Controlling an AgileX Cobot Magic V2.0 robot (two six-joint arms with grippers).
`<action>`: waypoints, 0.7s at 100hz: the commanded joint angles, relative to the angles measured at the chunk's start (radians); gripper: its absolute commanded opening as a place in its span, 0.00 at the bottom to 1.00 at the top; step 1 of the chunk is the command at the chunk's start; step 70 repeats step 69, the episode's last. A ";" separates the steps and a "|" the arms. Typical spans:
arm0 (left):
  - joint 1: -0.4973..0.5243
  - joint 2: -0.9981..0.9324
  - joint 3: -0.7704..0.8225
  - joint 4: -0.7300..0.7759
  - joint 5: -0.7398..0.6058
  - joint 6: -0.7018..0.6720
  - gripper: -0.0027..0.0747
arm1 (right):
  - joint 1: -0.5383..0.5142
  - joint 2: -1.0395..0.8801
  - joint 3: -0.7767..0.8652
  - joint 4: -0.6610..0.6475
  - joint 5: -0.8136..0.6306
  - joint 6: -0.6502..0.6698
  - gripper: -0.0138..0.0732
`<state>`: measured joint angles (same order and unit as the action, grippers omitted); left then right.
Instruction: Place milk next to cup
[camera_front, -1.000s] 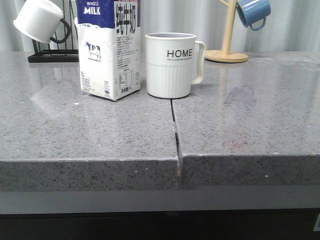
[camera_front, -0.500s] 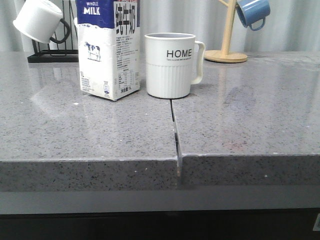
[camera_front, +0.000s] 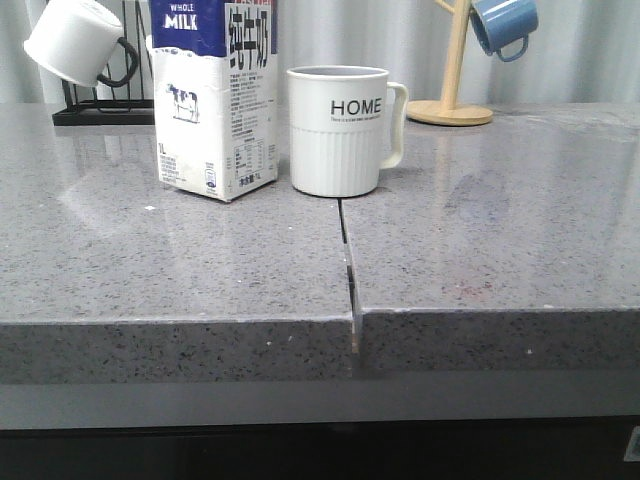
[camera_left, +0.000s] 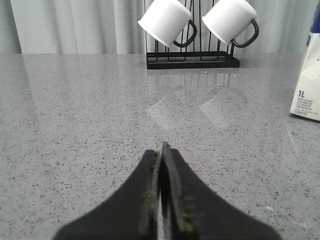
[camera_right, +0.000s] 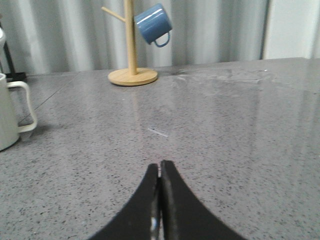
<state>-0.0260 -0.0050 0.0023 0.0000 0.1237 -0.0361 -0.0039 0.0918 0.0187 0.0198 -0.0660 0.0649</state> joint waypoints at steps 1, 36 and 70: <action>-0.008 -0.033 0.040 0.000 -0.085 -0.001 0.01 | -0.013 -0.067 -0.009 -0.001 -0.018 -0.005 0.08; -0.008 -0.033 0.040 0.000 -0.085 -0.001 0.01 | -0.015 -0.122 -0.008 0.000 0.066 -0.005 0.08; -0.008 -0.033 0.040 0.000 -0.085 -0.001 0.01 | -0.015 -0.122 -0.008 0.000 0.066 -0.005 0.08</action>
